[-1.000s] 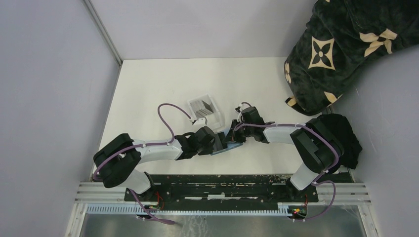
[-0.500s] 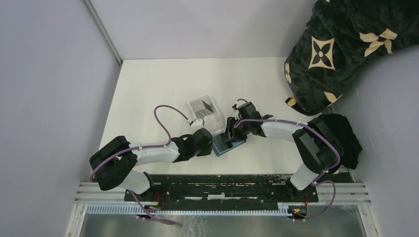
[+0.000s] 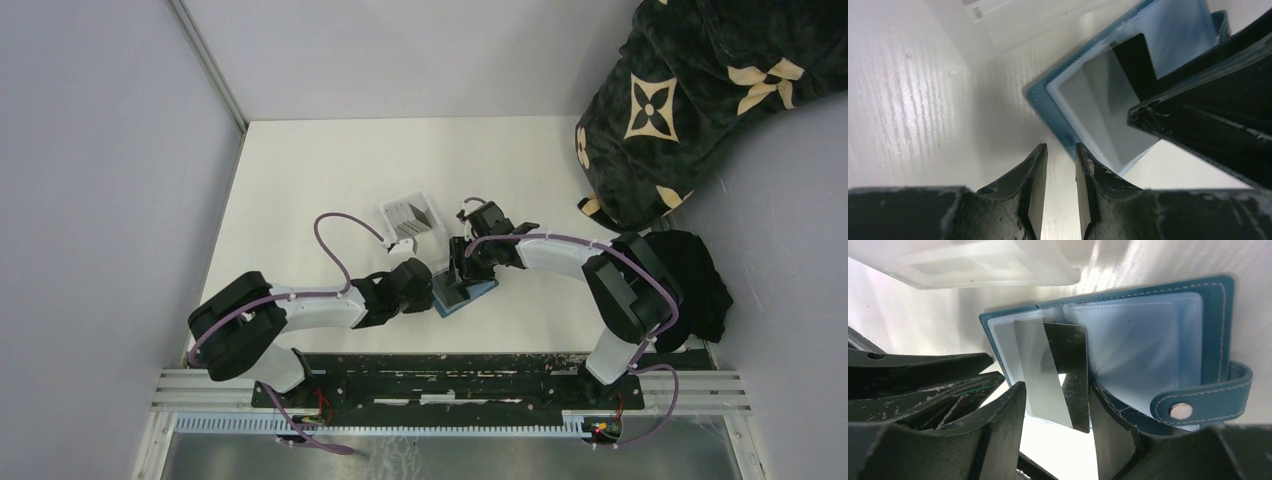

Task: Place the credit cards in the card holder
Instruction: Insert the credit card into the card holder.

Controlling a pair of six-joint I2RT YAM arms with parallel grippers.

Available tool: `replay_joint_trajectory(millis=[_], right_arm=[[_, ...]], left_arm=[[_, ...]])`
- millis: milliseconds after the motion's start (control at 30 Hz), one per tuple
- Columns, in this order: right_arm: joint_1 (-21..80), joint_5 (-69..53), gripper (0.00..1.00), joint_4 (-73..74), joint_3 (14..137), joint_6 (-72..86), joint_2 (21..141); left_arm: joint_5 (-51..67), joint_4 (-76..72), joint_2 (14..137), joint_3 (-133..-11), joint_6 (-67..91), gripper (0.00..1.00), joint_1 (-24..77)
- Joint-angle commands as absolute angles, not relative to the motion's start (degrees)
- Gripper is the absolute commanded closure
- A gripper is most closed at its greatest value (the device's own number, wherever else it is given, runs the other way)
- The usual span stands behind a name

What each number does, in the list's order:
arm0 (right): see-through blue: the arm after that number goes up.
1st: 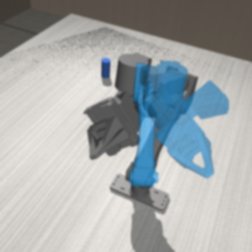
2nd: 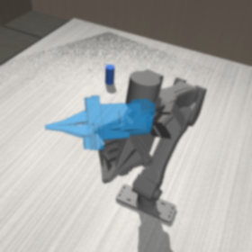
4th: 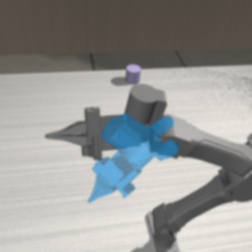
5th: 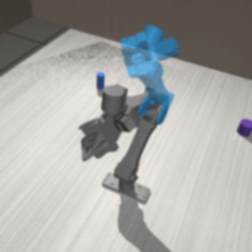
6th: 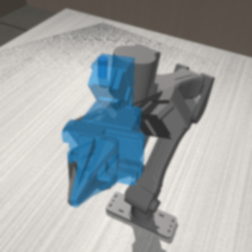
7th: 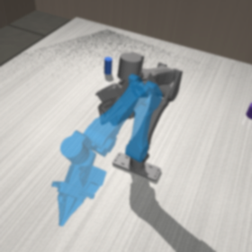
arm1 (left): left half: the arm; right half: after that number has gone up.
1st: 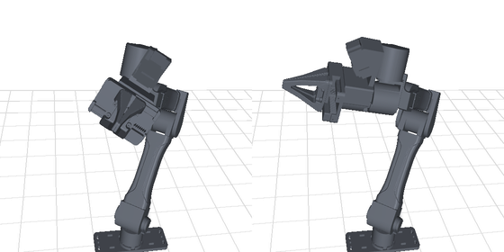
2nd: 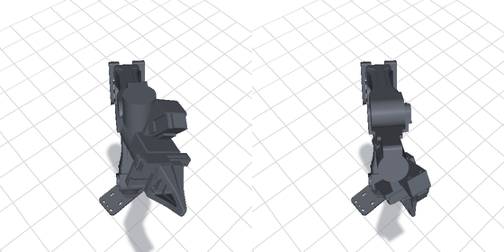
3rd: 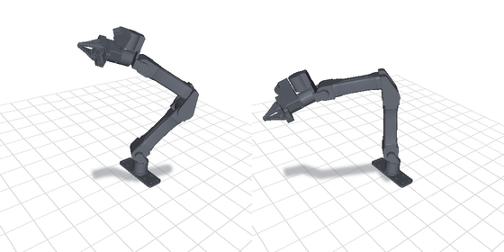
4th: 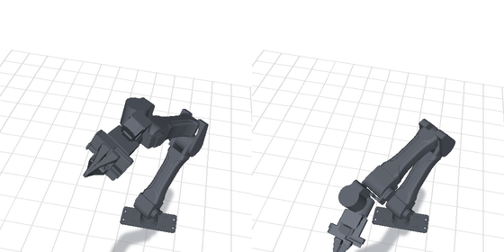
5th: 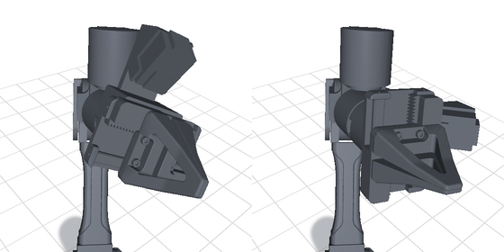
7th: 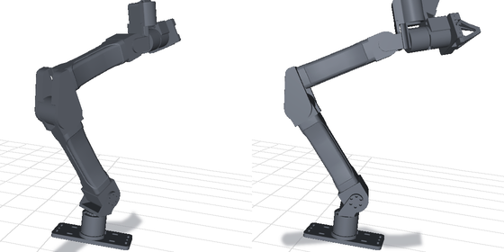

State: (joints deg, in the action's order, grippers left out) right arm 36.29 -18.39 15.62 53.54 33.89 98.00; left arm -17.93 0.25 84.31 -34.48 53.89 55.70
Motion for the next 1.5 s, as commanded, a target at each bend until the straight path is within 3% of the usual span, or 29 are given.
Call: replay_joint_trajectory(millis=[0, 367, 667, 900, 967, 1467], right_arm=[[38.4, -16.0, 0.44, 17.0, 55.9, 31.4, 100.2], [39.7, -13.8, 0.45, 19.7, 58.1, 29.8, 101.1], [39.7, -10.4, 0.44, 23.3, 62.0, 27.1, 101.8], [41.1, -8.9, 0.36, 25.5, 65.4, 25.4, 103.7], [41.6, -8.1, 0.30, 26.1, 66.0, 25.0, 104.1], [45.3, -4.3, 0.21, 28.4, 70.2, 23.3, 108.1]], left_arm=[[-18.1, 0.9, 87.6, -34.9, 54.1, 0.65, 55.9], [-18.1, 1.1, 89.8, -34.8, 53.2, 0.65, 55.8], [-19.9, 2.3, 84.5, -31.7, 54.3, 0.65, 55.8], [-20.1, 2.1, 82.3, -29.3, 55.2, 0.65, 55.8], [-19.9, 1.9, 82.3, -29.0, 55.3, 0.65, 55.8], [-19.1, 1.6, 82.3, -27.3, 55.2, 0.66, 55.8]])
